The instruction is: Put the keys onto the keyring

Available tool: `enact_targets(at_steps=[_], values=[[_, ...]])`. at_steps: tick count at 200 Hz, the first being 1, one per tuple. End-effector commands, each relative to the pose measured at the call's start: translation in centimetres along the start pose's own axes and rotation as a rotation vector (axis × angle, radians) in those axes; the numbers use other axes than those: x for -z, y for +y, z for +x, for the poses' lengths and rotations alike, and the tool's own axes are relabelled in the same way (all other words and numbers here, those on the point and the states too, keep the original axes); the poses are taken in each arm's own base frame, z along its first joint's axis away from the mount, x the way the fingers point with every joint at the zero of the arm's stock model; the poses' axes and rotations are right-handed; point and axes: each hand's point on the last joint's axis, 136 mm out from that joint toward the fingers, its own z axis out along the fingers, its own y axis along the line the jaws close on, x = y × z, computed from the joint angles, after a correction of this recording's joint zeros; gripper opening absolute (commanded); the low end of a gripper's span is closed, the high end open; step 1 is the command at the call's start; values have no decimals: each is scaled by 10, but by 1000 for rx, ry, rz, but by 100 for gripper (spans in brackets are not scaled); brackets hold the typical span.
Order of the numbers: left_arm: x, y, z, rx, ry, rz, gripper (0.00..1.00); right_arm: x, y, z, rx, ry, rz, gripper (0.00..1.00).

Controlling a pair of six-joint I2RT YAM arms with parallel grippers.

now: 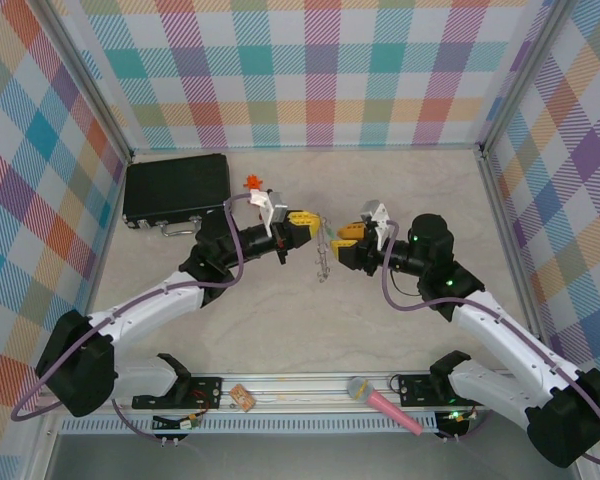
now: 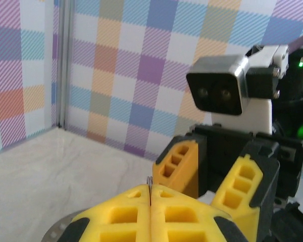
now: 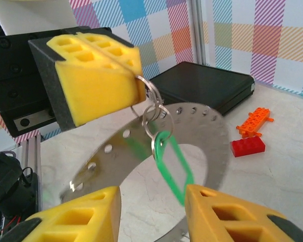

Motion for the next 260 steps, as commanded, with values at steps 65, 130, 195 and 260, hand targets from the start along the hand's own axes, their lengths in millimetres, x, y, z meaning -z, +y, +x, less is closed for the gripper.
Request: enact_targets(at_steps=[65, 130, 195, 260], values=[[0, -15, -36, 7, -253, 117, 0, -20, 5, -31, -62, -39, -108, 37], [0, -15, -35, 21, -284, 133, 0, -18, 9, -32, -69, -43, -128, 36], [0, -17, -34, -1, -253, 127, 0, 8, -1, -42, -101, -121, -100, 37], [0, -21, -37, 1, -249, 147, 0, 0, -4, -55, -161, -123, -175, 26]])
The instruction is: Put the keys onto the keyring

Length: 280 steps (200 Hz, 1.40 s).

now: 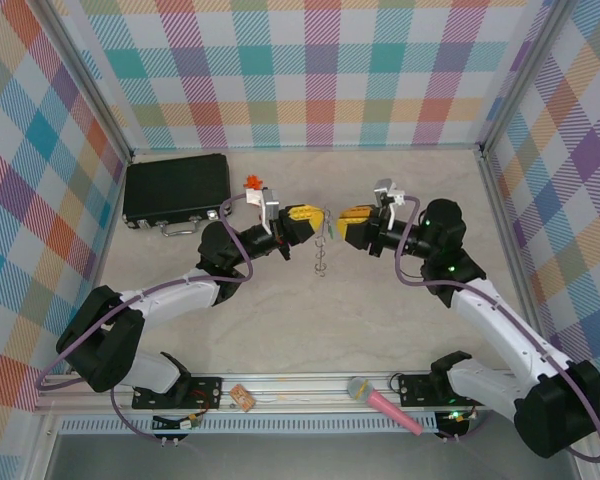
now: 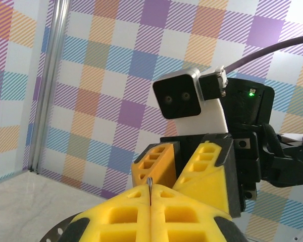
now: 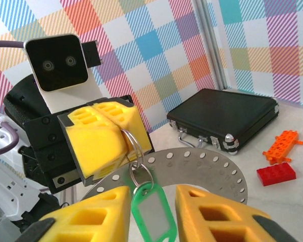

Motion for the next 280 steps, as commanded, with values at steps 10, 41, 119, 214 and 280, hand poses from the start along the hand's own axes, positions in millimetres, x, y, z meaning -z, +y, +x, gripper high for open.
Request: enact_targets(at_steps=[10, 41, 119, 214, 280], values=[[1, -21, -22, -56, -48, 64, 0, -7, 12, -13, -14, -11, -102, 27], [0, -21, -22, -54, -45, 67, 0, -12, 14, -10, -41, 2, -154, 27], [-2, -22, -24, -47, -53, 76, 0, -22, 14, 8, -111, 68, -243, 9], [-1, -22, -23, -44, -51, 75, 0, -13, 0, 22, -82, 72, -114, 18], [-1, -23, -22, -43, -46, 79, 0, 5, 11, -6, -23, -29, -108, 31]])
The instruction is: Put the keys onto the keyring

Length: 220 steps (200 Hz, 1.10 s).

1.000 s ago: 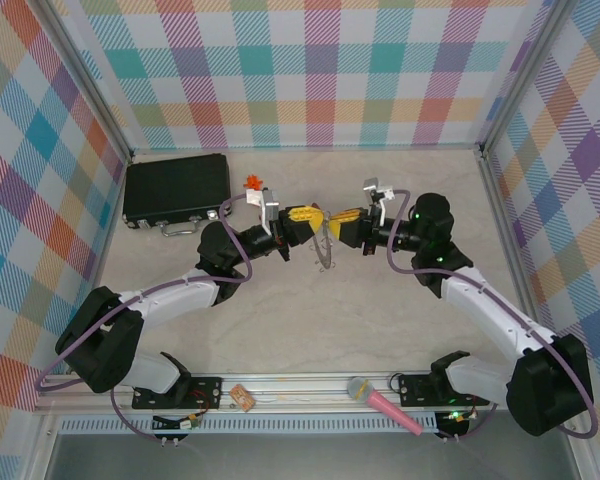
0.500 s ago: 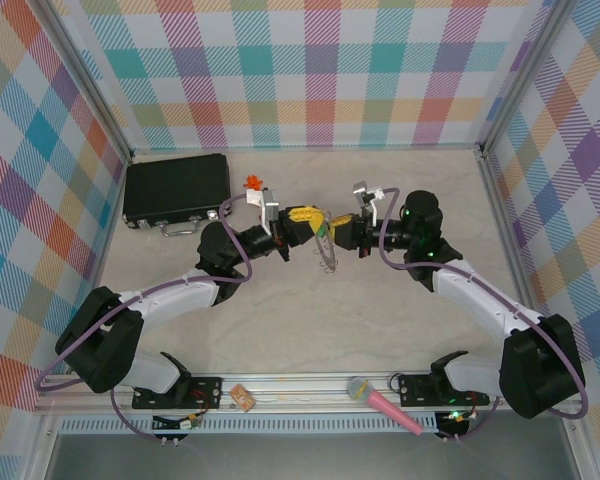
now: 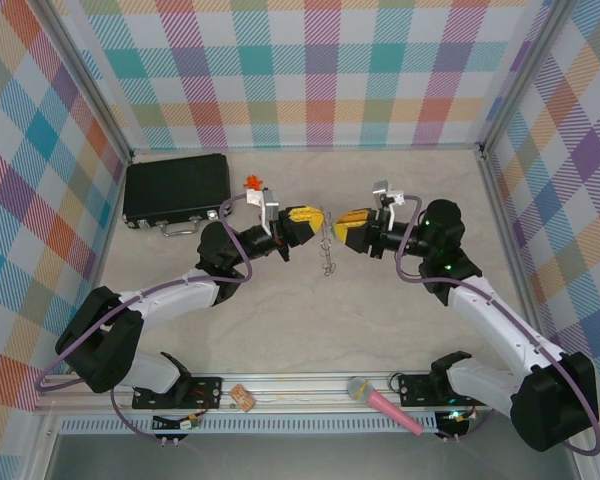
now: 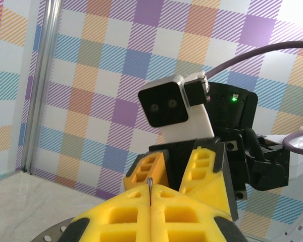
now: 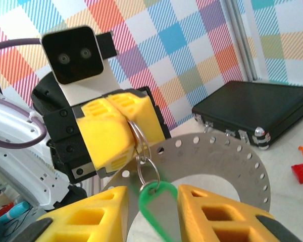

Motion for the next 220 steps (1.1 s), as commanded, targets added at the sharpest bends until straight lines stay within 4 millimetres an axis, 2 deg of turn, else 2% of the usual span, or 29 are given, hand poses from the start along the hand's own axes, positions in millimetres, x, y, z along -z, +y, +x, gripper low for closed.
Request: enact_targets(at_steps=[1, 71, 151, 170, 202, 220], values=[[-1, -18, -22, -49, -52, 56, 0, 2, 3, -10, 25, -30, -10, 31], [0, -19, -20, -40, -43, 65, 0, -7, 3, -20, -4, -38, -67, 23], [-1, -20, -20, -41, -40, 69, 0, -9, 8, -21, -9, -27, -109, 22], [-2, -19, -20, -41, -40, 68, 0, -9, 9, -20, -10, -23, -119, 15], [-2, -19, -19, -38, -39, 69, 0, -9, 9, -18, -12, -19, -125, 12], [-2, -19, -19, -39, -39, 68, 0, -9, 10, -17, -12, -16, -129, 5]])
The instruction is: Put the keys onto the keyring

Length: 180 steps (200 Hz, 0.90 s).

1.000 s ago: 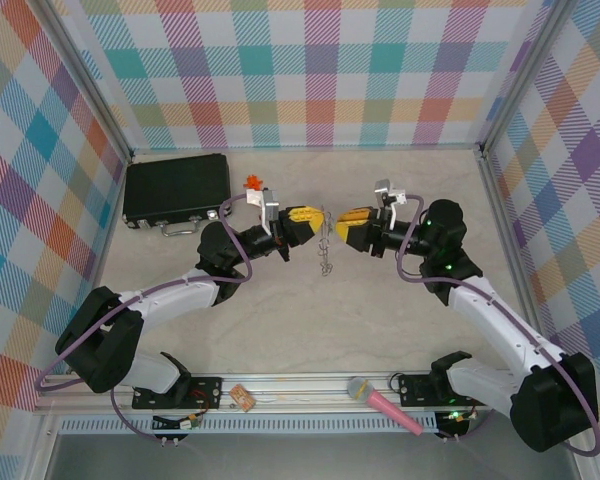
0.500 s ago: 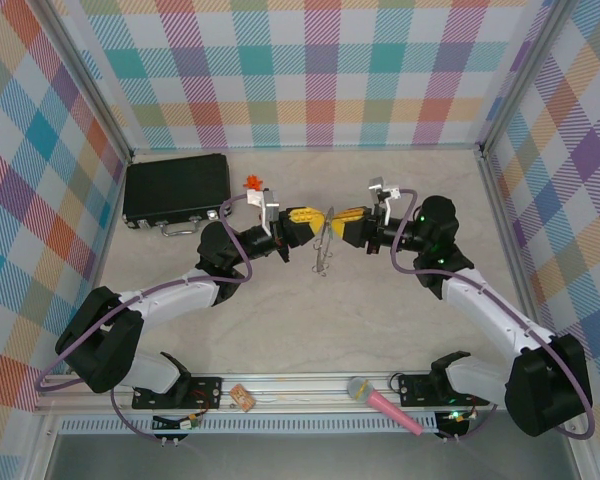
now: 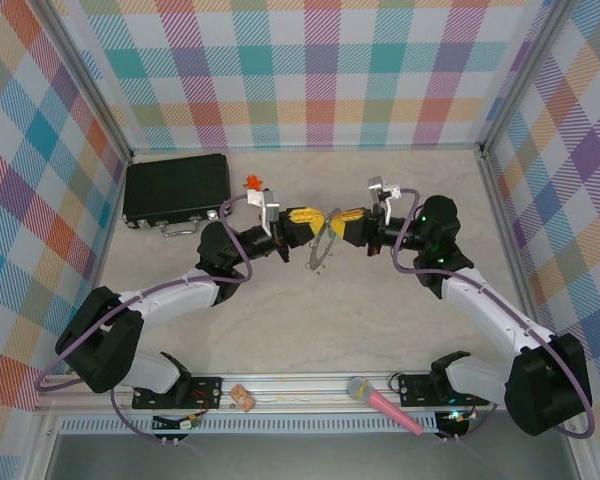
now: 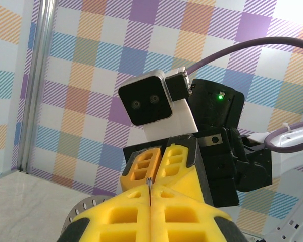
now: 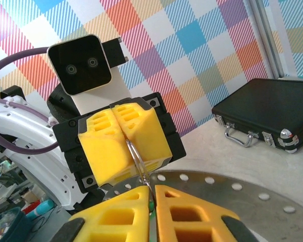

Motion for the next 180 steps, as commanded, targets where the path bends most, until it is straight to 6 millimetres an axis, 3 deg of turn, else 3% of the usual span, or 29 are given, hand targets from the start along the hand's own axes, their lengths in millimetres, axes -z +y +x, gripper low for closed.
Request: enact_targets(at_steps=[1, 14, 75, 124, 180], values=[[-2, -16, -21, -40, -48, 53, 0, -1, 11, -15, 49, -17, -39, 4], [-2, -17, -22, -40, -50, 55, 0, -1, 9, -13, 42, -11, -35, 0], [-3, -26, -34, -29, -82, 86, 0, -9, -9, 2, -41, 49, -36, 0], [-8, -27, -27, -18, -71, 95, 0, -13, -8, 4, -65, 69, -77, 0], [-6, -23, -24, -34, -65, 72, 0, -3, -13, 3, -14, 20, 35, 22]])
